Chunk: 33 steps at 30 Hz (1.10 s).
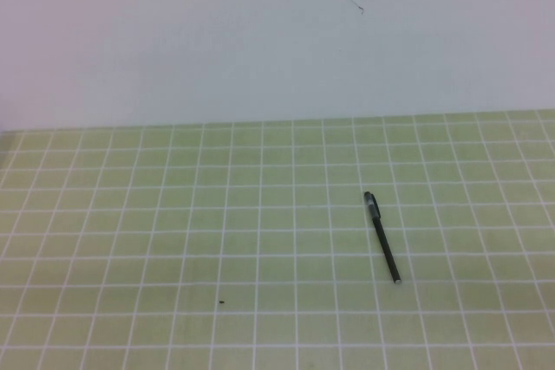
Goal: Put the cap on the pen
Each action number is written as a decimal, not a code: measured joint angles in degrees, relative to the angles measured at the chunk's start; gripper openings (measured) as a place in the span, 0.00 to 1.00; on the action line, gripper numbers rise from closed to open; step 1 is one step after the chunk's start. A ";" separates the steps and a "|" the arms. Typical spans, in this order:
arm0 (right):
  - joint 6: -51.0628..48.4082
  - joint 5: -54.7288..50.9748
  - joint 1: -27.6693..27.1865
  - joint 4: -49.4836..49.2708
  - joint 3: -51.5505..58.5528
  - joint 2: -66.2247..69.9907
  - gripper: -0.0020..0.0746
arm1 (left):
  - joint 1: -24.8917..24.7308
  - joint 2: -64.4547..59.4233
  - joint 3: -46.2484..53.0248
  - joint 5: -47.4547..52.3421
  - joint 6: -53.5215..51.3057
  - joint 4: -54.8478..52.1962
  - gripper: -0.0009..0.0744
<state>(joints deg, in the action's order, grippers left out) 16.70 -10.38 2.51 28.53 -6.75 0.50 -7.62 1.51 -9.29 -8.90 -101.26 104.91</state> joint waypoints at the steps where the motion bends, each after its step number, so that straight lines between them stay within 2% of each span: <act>1: 0.00 0.92 0.00 0.00 0.09 0.00 0.04 | 0.00 0.00 0.27 -0.88 1.01 0.00 0.01; 3: -0.10 2.70 0.00 -0.18 0.81 0.00 0.04 | 0.00 0.00 0.76 -2.38 4.66 -0.67 0.01; 5: -4.14 2.80 0.00 -4.21 2.03 0.00 0.04 | 0.39 0.00 1.98 -2.25 15.15 -9.49 0.01; 6: -8.54 2.51 0.00 -8.17 2.51 0.00 0.04 | 0.37 0.00 2.81 -2.10 22.25 -16.03 0.01; 10: -26.41 0.94 -2.08 -23.77 4.56 0.00 0.04 | 0.67 0.22 6.55 -0.61 63.25 -56.24 0.01; 12: -28.27 1.08 -3.38 -26.15 5.21 0.00 0.04 | 1.42 0.22 7.24 5.07 80.42 -74.66 0.01; 14: -27.20 1.34 -3.59 -26.03 6.25 -0.60 0.04 | 2.04 0.22 7.24 14.07 91.17 -82.96 0.01; 16: -25.07 1.50 -3.59 -24.93 6.98 -1.55 0.04 | 2.04 0.22 7.24 20.04 94.43 -84.49 0.01; 18: -22.40 -0.04 -3.59 -22.93 6.87 -1.55 0.04 | 2.04 0.22 7.24 21.94 95.41 -84.49 0.01; 23: -21.29 -6.27 -3.59 -22.39 6.87 -1.55 0.04 | 2.04 0.22 7.51 21.95 94.91 -84.59 0.01; 28: -21.29 -7.06 -3.59 -22.39 6.87 -1.55 0.04 | 2.04 0.29 11.77 18.97 95.04 -84.33 0.01; 30: -21.29 -7.06 -3.59 -22.39 6.87 -1.55 0.04 | 2.04 0.29 11.75 22.10 97.45 -87.39 0.01; 33: -21.29 -7.06 -3.63 -22.60 6.87 -1.55 0.04 | 2.04 0.34 11.75 24.03 108.31 -98.01 0.01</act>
<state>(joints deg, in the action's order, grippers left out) -4.59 -17.44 -1.12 5.94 0.11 -1.06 -5.58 1.85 2.45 15.13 7.05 6.90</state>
